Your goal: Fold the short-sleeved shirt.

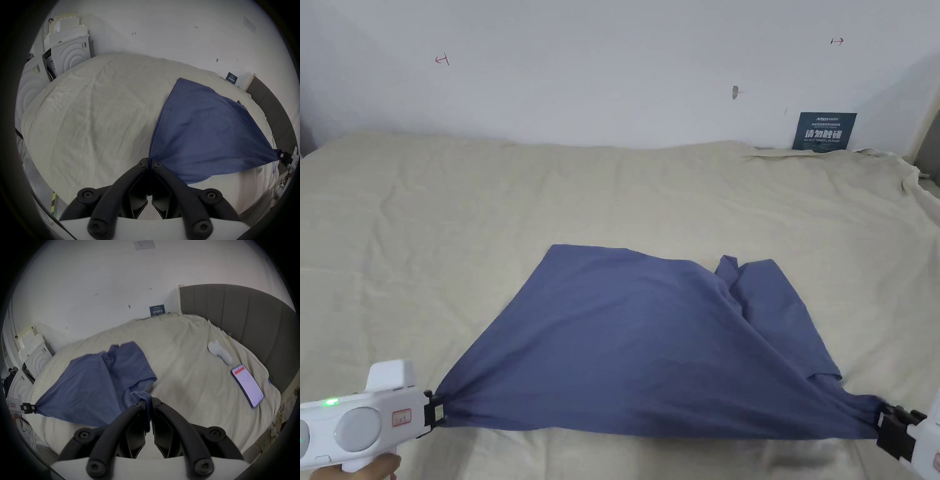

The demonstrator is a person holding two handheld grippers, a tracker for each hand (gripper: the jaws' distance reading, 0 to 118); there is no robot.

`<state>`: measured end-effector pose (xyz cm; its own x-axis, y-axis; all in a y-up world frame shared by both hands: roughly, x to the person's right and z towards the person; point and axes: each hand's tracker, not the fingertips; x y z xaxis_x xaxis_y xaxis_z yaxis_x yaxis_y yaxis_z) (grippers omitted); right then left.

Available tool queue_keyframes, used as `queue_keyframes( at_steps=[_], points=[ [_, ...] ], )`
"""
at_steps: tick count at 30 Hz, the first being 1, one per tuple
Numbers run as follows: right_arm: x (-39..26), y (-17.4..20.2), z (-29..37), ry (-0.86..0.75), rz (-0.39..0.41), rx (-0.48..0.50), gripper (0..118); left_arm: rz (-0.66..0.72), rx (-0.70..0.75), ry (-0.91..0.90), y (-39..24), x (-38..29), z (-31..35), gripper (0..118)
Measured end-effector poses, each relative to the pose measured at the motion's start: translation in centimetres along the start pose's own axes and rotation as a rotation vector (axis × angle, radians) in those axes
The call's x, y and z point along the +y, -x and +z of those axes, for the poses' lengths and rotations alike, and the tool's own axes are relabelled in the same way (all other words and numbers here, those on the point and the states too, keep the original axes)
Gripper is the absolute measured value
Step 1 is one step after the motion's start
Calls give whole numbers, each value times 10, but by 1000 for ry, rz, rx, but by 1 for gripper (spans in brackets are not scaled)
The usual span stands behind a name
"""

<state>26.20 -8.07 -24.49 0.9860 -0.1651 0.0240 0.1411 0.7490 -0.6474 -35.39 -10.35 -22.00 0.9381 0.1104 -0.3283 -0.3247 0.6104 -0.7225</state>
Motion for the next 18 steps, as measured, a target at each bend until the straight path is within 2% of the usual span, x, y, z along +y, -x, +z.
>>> queue_keyframes(
  at_steps=[11, 18],
  points=[
    [-55, -21, 30, 65, 46, -45, 4, -16, 13, 60, 19, -62, 35, 0],
    [-72, -16, 4, 161, 78, -115, 4, -7, 38, 111, 12, -69, 18, 0]
  ],
)
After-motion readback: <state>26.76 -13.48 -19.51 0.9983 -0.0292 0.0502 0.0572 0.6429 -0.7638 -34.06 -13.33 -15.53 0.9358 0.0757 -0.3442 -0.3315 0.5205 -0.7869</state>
